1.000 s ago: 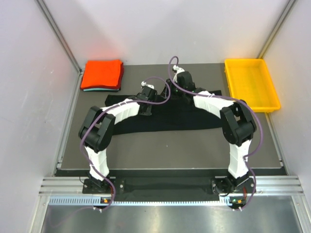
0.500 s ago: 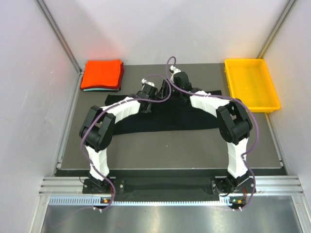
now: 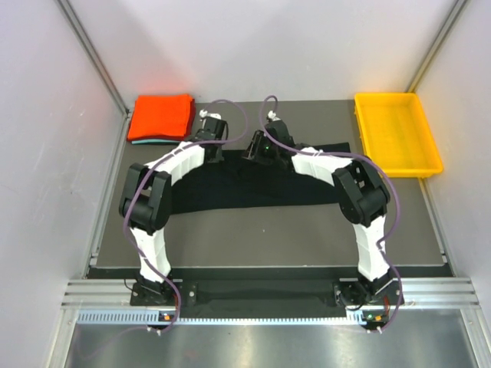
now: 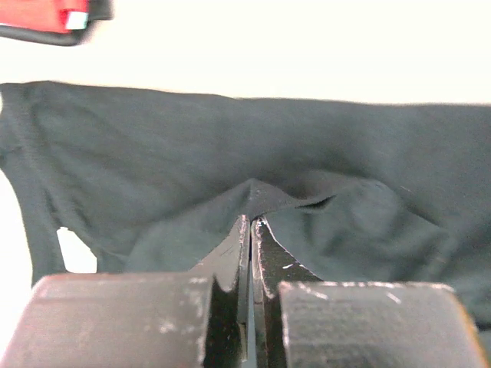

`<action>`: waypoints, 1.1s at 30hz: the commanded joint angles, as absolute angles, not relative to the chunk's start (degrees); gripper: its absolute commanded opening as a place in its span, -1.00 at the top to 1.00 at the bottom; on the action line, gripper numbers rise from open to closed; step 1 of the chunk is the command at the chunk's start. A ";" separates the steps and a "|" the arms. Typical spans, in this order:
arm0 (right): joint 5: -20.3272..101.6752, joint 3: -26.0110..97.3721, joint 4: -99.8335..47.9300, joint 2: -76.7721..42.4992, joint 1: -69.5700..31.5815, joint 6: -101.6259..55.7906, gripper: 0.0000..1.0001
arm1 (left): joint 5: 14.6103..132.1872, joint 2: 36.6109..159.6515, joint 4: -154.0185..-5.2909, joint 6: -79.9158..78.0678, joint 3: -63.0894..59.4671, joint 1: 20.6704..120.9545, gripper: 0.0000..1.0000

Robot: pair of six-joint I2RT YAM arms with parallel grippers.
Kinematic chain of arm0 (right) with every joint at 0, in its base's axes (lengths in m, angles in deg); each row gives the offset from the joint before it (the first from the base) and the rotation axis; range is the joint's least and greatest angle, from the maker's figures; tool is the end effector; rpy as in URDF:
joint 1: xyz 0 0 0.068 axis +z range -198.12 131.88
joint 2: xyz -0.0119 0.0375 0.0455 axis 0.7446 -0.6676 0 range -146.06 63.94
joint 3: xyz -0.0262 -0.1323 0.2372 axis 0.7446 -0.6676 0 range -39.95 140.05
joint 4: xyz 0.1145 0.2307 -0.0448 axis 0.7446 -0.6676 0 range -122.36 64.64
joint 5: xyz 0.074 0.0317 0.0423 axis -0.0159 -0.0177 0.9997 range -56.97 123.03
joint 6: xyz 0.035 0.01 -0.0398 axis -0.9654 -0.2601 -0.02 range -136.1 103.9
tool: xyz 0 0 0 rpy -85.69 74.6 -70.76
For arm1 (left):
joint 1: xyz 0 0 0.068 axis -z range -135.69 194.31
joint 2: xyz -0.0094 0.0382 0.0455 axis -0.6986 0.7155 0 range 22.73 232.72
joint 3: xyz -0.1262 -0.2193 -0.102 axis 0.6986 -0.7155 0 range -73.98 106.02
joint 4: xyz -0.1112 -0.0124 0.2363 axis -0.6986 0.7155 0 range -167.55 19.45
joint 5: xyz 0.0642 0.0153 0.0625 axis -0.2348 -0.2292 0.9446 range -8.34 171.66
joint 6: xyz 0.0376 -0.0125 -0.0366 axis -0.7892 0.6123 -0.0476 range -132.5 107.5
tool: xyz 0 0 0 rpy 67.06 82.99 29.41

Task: Fold and stack the t-shirts
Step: Fold the tshirt

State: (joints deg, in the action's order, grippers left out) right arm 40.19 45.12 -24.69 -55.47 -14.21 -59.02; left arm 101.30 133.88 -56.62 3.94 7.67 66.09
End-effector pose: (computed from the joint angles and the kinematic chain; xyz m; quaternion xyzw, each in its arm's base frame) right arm 0.3932 0.2696 0.1943 0.0397 0.8795 0.3358 0.3349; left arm 0.4005 -0.1470 0.2084 -0.0146 0.9289 0.0424 0.3676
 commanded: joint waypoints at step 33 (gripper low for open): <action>36.72 52.68 -25.09 -63.67 -12.44 -62.16 0.19 | 93.44 138.04 -58.92 2.35 15.05 60.75 1.00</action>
State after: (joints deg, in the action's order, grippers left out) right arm 38.75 50.48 -24.32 -63.21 -12.66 -61.31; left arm 94.28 137.77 -56.58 2.33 13.22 61.09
